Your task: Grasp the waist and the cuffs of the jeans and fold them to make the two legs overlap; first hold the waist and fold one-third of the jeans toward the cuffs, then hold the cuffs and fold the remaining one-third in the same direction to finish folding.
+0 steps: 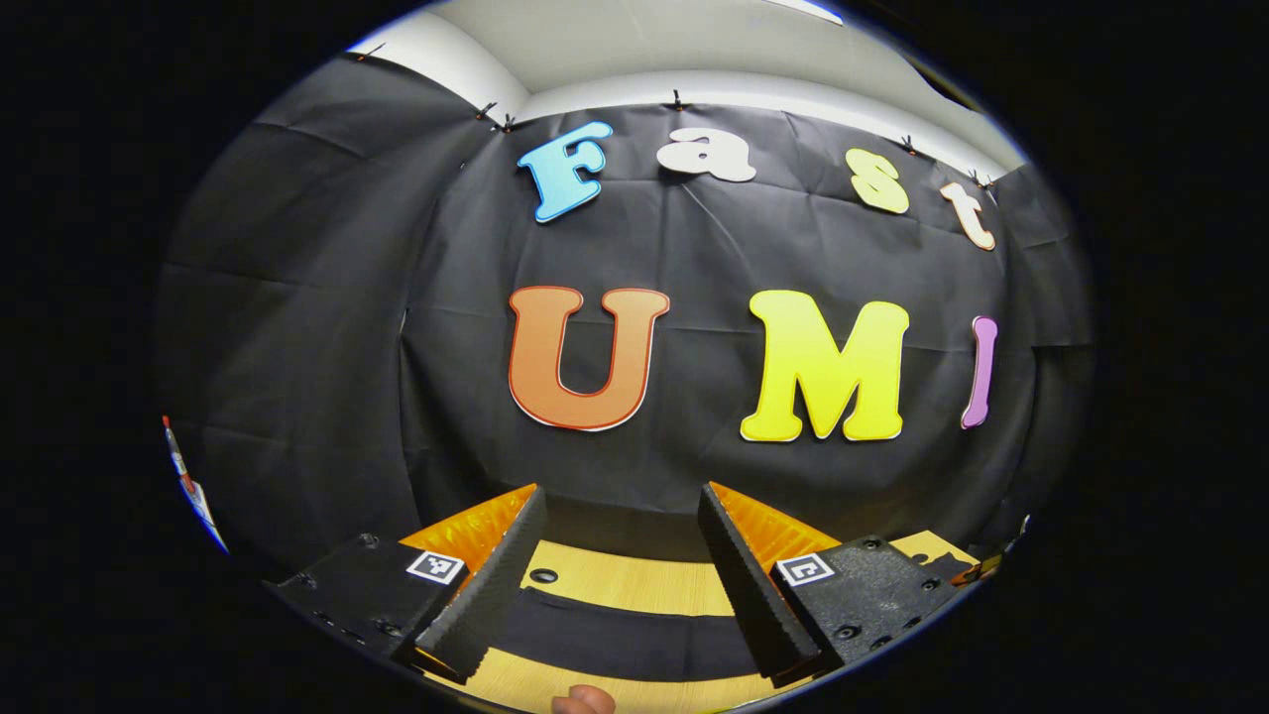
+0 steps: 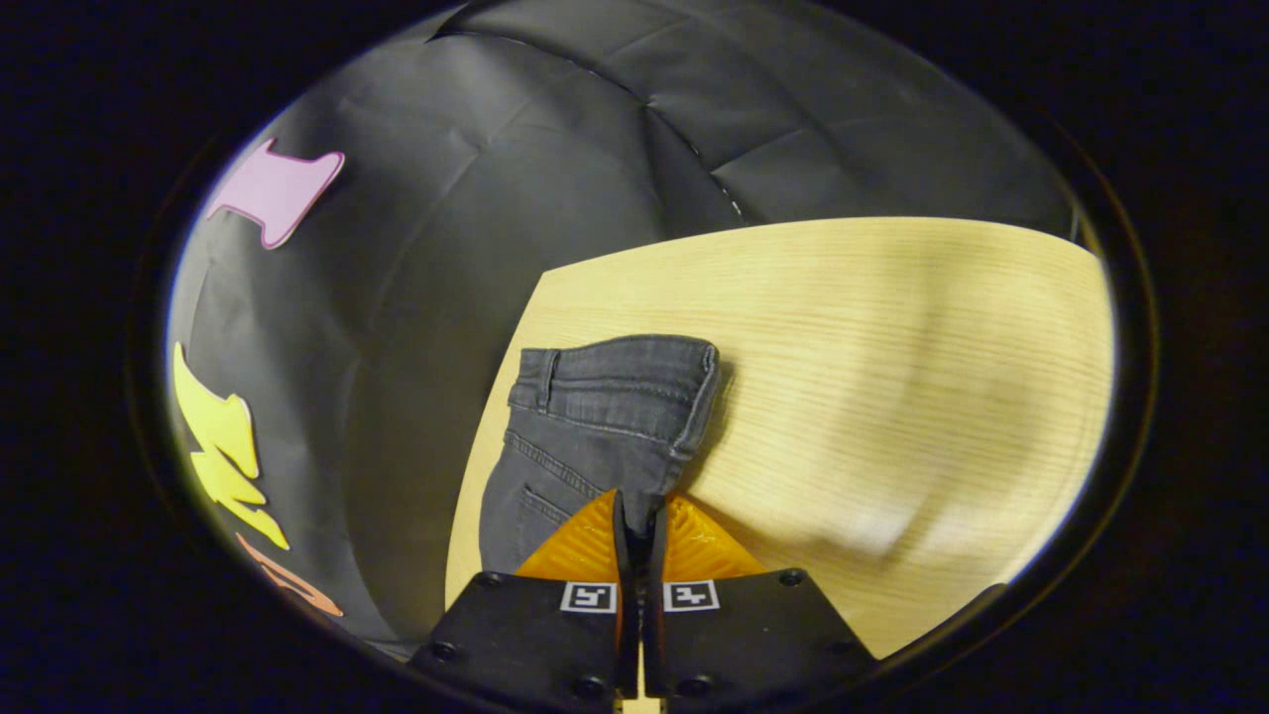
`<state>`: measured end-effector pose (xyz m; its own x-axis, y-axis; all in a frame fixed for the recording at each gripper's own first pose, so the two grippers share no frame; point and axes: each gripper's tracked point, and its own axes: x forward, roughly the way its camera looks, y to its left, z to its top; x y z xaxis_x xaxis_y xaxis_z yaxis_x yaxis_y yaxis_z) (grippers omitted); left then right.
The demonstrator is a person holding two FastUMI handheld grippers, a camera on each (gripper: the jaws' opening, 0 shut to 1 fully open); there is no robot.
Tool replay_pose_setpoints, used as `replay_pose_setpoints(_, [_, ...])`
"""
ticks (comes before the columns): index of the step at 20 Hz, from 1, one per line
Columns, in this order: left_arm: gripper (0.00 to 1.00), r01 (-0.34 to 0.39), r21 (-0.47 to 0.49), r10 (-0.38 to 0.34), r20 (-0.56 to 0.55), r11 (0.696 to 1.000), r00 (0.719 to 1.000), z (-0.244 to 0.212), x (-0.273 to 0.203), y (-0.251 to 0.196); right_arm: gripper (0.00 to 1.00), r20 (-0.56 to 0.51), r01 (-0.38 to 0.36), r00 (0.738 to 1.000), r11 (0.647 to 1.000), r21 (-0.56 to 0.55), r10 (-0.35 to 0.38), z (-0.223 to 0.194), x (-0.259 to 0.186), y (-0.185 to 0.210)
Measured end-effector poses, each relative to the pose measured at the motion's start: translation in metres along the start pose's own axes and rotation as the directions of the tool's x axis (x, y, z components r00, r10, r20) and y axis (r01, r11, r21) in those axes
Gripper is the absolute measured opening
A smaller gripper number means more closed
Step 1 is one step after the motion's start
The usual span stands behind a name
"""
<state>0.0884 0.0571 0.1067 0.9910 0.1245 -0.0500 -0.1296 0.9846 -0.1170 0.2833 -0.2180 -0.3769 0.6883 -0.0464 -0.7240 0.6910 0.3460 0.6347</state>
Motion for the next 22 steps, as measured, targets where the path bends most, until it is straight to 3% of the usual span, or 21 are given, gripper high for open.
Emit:
replay_pose_setpoints(1, [0.87, 0.003, -0.002, -0.003, -0.003, 1.000, 1.000, -0.001, 0.000, 0.000, 0.03, -0.006, -0.002, 1.000, 1.000, -0.005, 0.002, -0.001, 0.000, 0.000])
replay_pose_setpoints(2, [0.98, 0.005, -0.005, -0.005, -0.004, 1.000, 1.000, -0.001, 0.001, -0.001, 0.00, -0.002, -0.001, 1.000, 1.000, -0.006, 0.001, 0.001, 0.000, 0.000])
replay_pose_setpoints(6, [0.98, 0.006, 0.003, -0.006, -0.006, 1.000, 1.000, 0.000, -0.002, 0.002, 0.02, 0.005, 0.007, 1.000, 0.999, -0.048, -0.007, 0.002, -0.005, 0.006])
replay_pose_setpoints(8, [0.98, -0.001, 0.008, 0.001, -0.013, 1.000, 1.000, -0.002, -0.003, 0.008, 0.02, 0.039, -0.006, 0.999, 0.993, -0.120, 0.011, 0.006, -0.015, 0.025])
replay_pose_setpoints(10, [0.98, -0.007, -0.005, 0.007, -0.012, 1.000, 1.000, 0.000, -0.003, 0.011, 0.02, 0.083, -0.015, 0.996, 0.965, -0.261, 0.038, 0.007, -0.036, 0.049])
replay_pose_setpoints(13, [0.98, -0.013, -0.025, 0.013, 0.000, 1.000, 1.000, 0.002, -0.003, 0.015, 0.02, 0.136, -0.020, 0.986, 0.876, -0.482, 0.097, -0.006, -0.070, 0.099])
replay_pose_setpoints(16, [0.98, -0.010, -0.009, 0.010, -0.001, 1.000, 1.000, -0.002, -0.007, 0.016, 0.02, 0.140, -0.023, 0.977, 0.736, -0.676, 0.160, -0.022, -0.093, 0.146])
replay_pose_setpoints(19, [0.98, -0.020, 0.016, 0.020, -0.004, 1.000, 1.000, -0.004, -0.013, 0.024, 0.07, 0.135, -0.045, 0.961, 0.617, -0.786, 0.243, -0.042, -0.117, 0.187])
replay_pose_setpoints(20, [0.98, -0.029, 0.015, 0.029, -0.001, 0.999, 1.000, -0.002, -0.017, 0.028, 0.02, 0.124, -0.057, 0.955, 0.578, -0.814, 0.268, -0.050, -0.127, 0.194])
replay_pose_setpoints(22, [0.98, -0.057, 0.028, 0.057, 0.005, 0.998, 0.998, -0.001, -0.024, 0.041, 0.02, 0.091, -0.081, 0.943, 0.485, -0.871, 0.320, -0.065, -0.141, 0.207])
